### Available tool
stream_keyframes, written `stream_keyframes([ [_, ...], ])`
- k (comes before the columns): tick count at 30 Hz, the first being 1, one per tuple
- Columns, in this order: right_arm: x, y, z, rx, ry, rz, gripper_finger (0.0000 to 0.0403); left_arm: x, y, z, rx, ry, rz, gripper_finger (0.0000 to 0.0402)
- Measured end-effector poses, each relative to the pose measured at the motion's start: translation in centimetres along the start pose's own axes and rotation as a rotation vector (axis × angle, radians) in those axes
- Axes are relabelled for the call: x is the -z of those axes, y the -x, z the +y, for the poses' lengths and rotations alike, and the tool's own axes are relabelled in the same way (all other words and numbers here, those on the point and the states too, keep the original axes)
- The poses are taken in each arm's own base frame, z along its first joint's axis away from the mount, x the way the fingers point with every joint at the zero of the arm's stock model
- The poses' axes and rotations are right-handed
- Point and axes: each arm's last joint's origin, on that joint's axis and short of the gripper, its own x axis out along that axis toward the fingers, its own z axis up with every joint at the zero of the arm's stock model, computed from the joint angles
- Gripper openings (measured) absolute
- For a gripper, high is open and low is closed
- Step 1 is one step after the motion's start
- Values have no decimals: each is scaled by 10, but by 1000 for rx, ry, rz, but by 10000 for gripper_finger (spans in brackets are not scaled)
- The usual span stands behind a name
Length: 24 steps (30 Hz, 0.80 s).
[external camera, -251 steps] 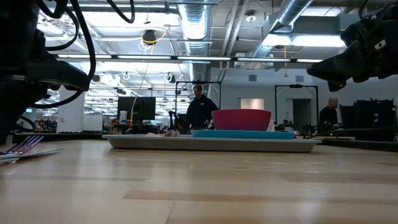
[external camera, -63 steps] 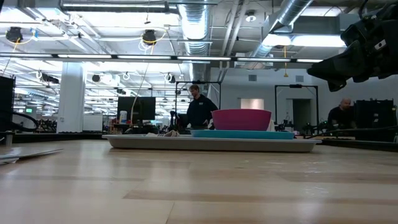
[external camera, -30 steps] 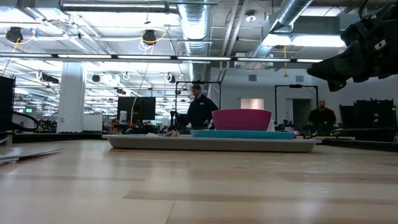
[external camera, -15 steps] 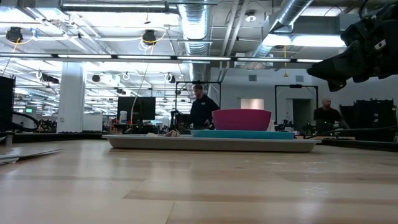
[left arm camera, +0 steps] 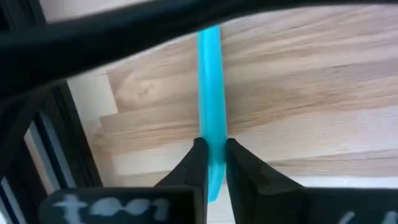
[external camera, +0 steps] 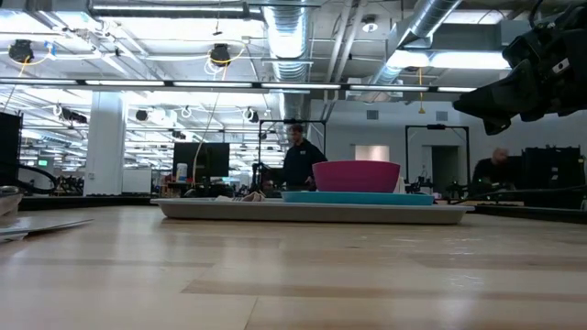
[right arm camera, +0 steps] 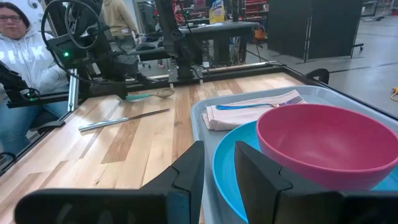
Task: Set up tray
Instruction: Put the spoon on the napkin to the right of the fork
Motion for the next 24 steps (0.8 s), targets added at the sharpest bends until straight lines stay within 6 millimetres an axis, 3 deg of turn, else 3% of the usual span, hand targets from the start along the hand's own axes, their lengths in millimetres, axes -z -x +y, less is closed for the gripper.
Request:
stream_keyframes([
  [9, 0, 0, 0, 0, 0, 0, 82, -28, 10, -25, 173, 53, -238, 4],
  [15, 0, 0, 0, 0, 0, 0, 82, -52, 9, -38, 97, 0, -207, 2],
  [24, 0, 0, 0, 0, 0, 0, 82, -79, 23, -38, 69, -27, -255, 1],
])
